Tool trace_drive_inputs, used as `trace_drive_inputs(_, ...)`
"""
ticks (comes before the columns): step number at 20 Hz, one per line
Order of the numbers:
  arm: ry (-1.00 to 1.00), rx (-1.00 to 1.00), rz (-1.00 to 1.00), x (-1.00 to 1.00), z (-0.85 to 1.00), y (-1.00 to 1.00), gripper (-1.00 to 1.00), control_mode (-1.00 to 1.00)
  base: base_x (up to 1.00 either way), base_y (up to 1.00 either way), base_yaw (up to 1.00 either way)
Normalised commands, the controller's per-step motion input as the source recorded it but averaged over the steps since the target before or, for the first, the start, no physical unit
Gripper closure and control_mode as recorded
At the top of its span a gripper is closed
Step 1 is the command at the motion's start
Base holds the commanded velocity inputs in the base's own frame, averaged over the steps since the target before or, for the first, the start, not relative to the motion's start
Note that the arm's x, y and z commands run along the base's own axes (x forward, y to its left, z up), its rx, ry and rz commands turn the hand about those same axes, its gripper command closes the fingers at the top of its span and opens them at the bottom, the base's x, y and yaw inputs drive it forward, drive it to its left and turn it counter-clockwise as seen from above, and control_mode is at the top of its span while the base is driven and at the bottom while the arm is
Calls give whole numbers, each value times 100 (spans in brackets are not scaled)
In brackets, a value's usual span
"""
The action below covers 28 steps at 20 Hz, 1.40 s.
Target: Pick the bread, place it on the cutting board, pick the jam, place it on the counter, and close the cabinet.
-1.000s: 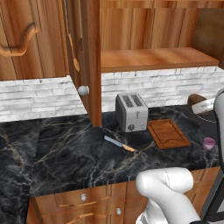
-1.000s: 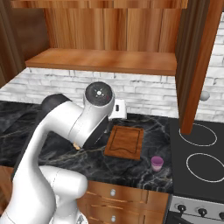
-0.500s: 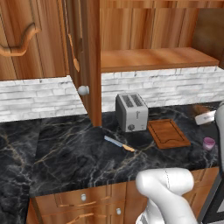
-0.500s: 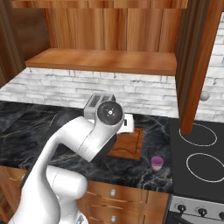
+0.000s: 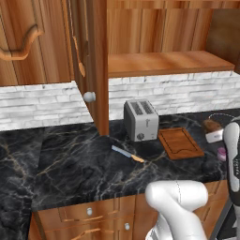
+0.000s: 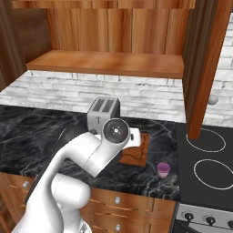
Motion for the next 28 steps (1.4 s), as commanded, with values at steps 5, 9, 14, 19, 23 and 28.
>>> trace_drive_inputs(5,-3,-2,0,31,-33,0,100,-100,0,0,0)
trace_drive_inputs(9,-4,-1,0,28,-30,0,100,-100,0,0,0)
trace_drive_inputs(14,-3,-1,0,31,-32,0,100,-100,0,0,0)
trace_drive_inputs(19,-1,0,0,24,-27,0,100,-100,0,0,0)
trace_drive_inputs(23,0,0,0,16,-23,-1,100,-100,0,0,0)
trace_drive_inputs(28,0,0,0,13,-12,-6,100,-100,0,0,0)
